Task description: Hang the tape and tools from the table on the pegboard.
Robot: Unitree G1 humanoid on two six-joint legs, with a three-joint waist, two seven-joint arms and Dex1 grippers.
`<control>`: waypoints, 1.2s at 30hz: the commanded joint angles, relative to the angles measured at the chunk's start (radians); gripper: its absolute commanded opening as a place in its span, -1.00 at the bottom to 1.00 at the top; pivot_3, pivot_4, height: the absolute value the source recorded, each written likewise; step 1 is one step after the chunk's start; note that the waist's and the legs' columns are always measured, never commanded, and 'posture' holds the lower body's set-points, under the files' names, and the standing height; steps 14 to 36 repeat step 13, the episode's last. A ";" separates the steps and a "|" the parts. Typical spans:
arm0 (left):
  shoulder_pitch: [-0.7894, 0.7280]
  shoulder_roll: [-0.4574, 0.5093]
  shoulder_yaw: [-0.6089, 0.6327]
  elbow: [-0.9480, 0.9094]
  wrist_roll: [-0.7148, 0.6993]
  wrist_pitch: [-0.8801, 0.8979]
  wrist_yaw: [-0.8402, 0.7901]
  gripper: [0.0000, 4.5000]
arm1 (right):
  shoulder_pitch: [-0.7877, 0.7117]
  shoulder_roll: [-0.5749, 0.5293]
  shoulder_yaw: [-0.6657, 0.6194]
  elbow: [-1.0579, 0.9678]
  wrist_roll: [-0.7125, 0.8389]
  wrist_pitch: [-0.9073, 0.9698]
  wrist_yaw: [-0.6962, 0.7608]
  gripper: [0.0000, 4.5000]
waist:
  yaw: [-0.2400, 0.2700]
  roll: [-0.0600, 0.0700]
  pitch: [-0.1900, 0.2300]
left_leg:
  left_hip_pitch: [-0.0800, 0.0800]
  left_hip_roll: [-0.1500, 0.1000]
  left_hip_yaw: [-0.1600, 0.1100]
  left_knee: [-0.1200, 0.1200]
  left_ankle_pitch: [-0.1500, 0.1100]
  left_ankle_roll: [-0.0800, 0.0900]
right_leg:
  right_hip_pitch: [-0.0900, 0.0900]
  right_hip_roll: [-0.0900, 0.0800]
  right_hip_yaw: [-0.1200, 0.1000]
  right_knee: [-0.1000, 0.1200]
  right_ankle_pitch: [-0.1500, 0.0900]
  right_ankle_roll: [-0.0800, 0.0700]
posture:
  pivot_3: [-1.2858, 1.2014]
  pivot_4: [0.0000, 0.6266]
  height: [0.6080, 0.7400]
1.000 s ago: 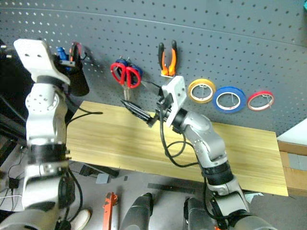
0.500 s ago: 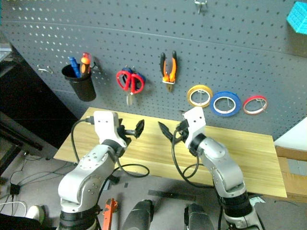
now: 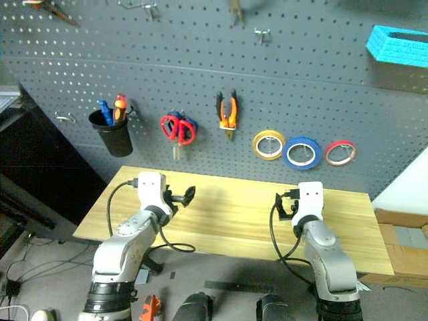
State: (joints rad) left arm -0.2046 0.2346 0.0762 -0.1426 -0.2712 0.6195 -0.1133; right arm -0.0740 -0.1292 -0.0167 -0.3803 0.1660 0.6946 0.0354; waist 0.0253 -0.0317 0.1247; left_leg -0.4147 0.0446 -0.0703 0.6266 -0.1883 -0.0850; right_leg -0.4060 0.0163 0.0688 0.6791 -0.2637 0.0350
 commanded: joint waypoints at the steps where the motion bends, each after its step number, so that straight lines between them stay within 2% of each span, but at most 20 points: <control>1: 0.005 0.002 0.022 0.009 0.006 -0.045 -0.020 0.98 | 0.011 0.006 -0.007 -0.026 -0.005 -0.020 0.000 1.00 | -0.004 0.000 -0.016 | 0.000 0.000 0.000 0.000 0.000 0.000 | 0.000 0.000 0.000 0.000 0.000 0.000 | 0.11 -0.97 1.00; 5: 0.040 -0.007 0.040 -0.007 0.007 -0.046 -0.009 0.98 | 0.037 -0.004 -0.011 -0.033 -0.014 -0.035 0.005 1.00 | -0.012 0.002 -0.040 | 0.002 0.000 0.001 0.000 0.000 0.000 | 0.001 0.000 0.001 0.000 0.000 0.000 | 0.11 -1.00 1.00; 11: 0.059 -0.017 0.058 -0.019 0.015 -0.050 0.007 0.98 | 0.045 -0.001 -0.009 -0.014 -0.028 -0.044 0.007 1.00 | -0.016 0.004 -0.054 | 0.006 0.000 0.003 0.000 0.000 0.000 | 0.003 0.000 0.003 0.001 -0.002 -0.004 | 0.13 -0.98 1.00; 13: 0.063 -0.021 0.063 -0.025 0.016 -0.042 0.013 0.98 | 0.043 -0.001 -0.010 -0.012 -0.029 -0.043 0.010 1.00 | -0.017 0.004 -0.055 | 0.010 0.000 0.003 0.000 0.000 0.000 | 0.007 0.000 0.003 0.000 -0.003 -0.004 | 0.13 -0.97 1.00; 36: 0.063 -0.021 0.063 -0.025 0.016 -0.042 0.013 0.98 | 0.043 -0.001 -0.010 -0.012 -0.029 -0.043 0.010 1.00 | -0.017 0.004 -0.055 | 0.010 0.000 0.003 0.000 0.000 0.000 | 0.007 0.000 0.003 0.000 -0.003 -0.004 | 0.13 -0.97 1.00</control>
